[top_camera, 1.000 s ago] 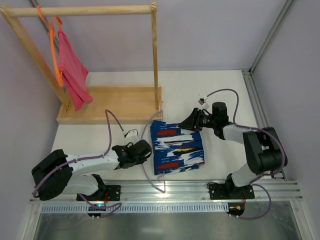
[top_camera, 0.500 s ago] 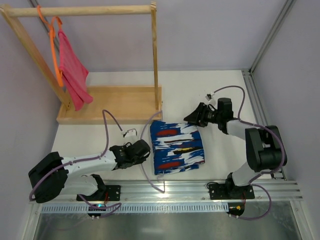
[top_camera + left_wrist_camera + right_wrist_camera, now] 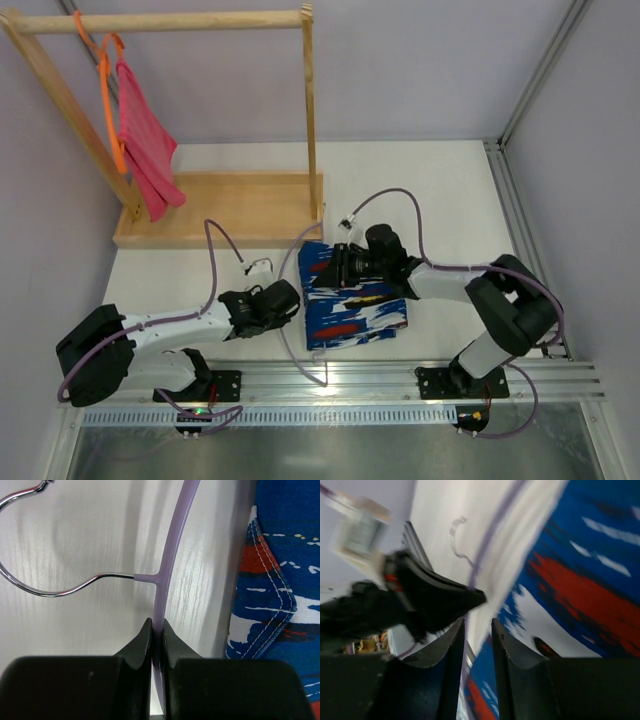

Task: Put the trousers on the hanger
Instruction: Pass the hanger from the left arm to the right, then pass the hanger from the right arm to the left, then hang the hanger with trousers onto the clothesline

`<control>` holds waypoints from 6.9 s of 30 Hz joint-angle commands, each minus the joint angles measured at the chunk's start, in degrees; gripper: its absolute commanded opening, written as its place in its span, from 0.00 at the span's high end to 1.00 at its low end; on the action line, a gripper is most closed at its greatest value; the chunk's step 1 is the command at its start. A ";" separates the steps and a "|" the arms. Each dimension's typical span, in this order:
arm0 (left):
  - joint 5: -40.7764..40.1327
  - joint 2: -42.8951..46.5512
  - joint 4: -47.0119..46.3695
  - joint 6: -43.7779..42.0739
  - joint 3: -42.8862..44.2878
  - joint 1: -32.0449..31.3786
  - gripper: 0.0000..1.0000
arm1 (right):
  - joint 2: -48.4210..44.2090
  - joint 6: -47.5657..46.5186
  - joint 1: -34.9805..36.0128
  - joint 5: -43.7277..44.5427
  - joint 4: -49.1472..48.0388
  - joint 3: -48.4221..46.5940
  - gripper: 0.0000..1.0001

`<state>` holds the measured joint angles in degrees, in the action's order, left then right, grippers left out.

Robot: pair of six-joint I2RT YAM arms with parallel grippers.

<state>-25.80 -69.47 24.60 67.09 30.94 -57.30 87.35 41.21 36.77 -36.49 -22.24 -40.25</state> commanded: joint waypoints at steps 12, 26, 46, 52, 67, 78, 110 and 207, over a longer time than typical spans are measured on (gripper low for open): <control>-9.26 7.42 8.09 1.82 6.06 0.26 0.99 | -10.42 -8.13 8.38 19.76 11.13 8.88 0.62; -9.88 11.38 9.85 1.82 10.10 0.34 1.00 | -19.51 -20.64 47.12 62.57 6.68 9.67 0.30; -10.32 15.15 14.42 -3.10 20.56 0.34 1.00 | -1.12 -23.02 52.70 72.27 12.93 -12.57 0.96; -8.92 16.29 13.64 -6.00 24.17 0.34 0.98 | -2.80 -22.23 52.70 72.87 8.54 -12.22 0.96; -3.64 22.88 11.89 -8.21 21.46 0.26 0.59 | -9.13 -22.14 51.47 73.22 -9.31 -6.95 0.96; -4.87 26.33 5.20 -8.46 17.23 0.26 0.58 | -10.18 -20.38 49.89 75.16 -16.34 -3.52 0.96; -14.53 11.02 23.39 -26.75 51.15 0.96 1.00 | -17.32 -4.21 38.29 67.70 1.43 2.11 0.61; 23.92 1.52 20.90 -46.10 75.86 41.13 0.00 | -75.69 15.92 35.47 80.87 77.49 -4.03 0.00</control>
<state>-11.05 -70.74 36.32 15.77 110.89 -16.21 6.26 58.39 71.94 41.74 49.65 -38.11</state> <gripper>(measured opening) 0.996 0.996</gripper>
